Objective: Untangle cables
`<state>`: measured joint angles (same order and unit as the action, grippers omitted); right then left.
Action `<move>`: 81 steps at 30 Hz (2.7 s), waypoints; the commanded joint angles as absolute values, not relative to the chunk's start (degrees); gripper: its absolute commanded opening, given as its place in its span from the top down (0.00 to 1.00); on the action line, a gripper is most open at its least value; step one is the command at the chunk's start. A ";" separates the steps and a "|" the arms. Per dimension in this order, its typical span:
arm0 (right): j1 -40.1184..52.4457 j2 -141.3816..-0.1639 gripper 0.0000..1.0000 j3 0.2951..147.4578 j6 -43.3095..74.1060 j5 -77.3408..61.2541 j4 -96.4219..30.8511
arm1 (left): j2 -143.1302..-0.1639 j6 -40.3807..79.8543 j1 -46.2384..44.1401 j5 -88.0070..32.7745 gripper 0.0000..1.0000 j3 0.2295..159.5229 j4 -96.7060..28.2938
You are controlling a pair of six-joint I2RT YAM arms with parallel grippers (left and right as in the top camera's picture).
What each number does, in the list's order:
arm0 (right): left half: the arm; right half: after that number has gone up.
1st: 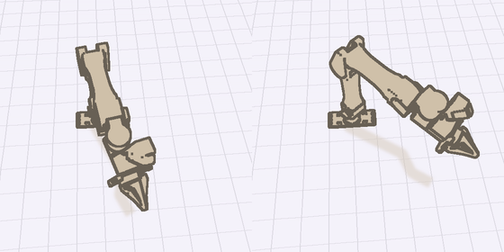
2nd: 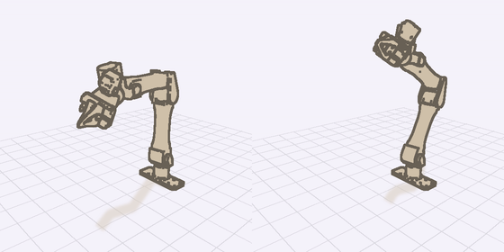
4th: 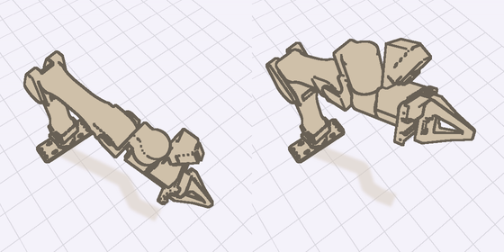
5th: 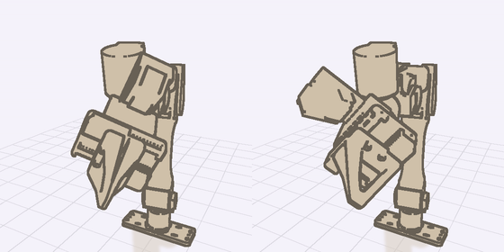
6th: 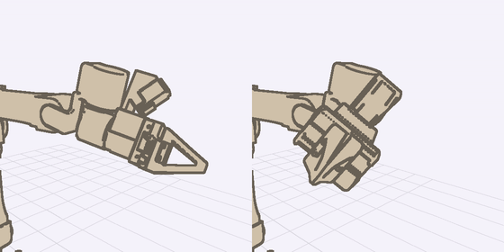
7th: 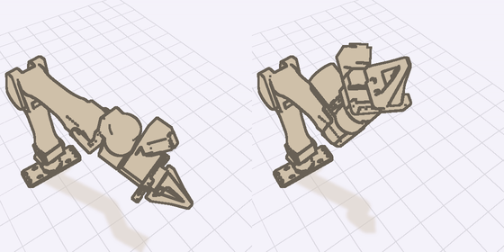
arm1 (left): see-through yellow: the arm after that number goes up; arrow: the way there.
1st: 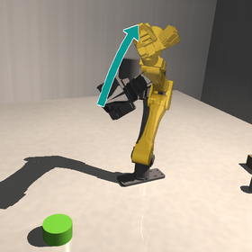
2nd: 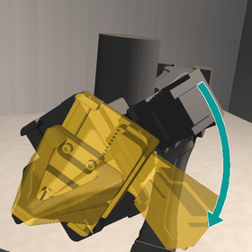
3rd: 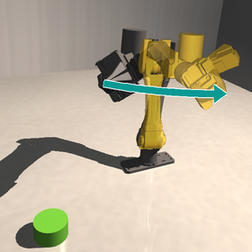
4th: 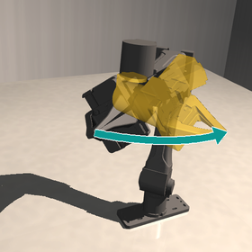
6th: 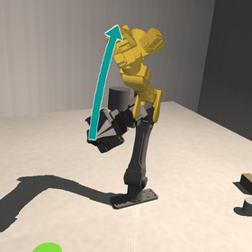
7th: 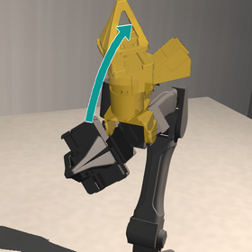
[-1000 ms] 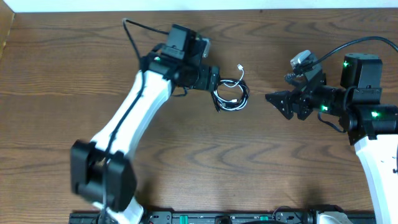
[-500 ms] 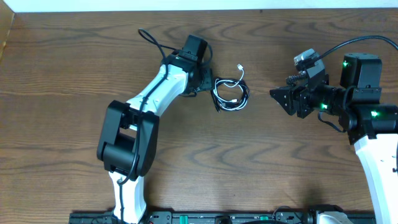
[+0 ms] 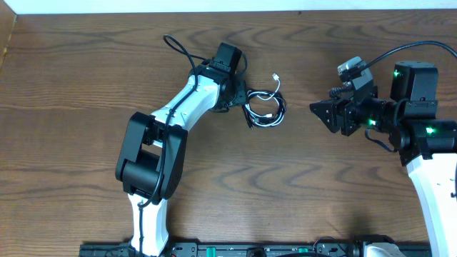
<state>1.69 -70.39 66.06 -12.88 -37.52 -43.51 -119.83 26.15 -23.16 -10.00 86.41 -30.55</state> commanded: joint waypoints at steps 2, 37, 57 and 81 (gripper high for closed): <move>1.93 -70.46 0.37 66.83 -12.23 -37.65 -43.99 | -122.15 26.89 -23.46 -9.82 0.42 87.15 -30.48; 1.93 -71.24 0.36 66.76 -6.31 -30.48 -44.51 | -121.03 31.70 -33.17 1.96 0.93 84.88 -31.18; 4.99 -84.60 0.50 66.76 9.37 -35.48 -36.12 | -106.91 16.47 -29.78 -36.53 0.93 84.88 -34.00; 7.62 -91.39 0.60 66.74 18.37 -30.09 -36.18 | -106.91 16.43 -22.70 -49.52 0.93 84.97 -33.80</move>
<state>7.42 -90.65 66.06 16.53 -32.71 -36.12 -107.50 17.72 -22.50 -46.72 84.77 -33.82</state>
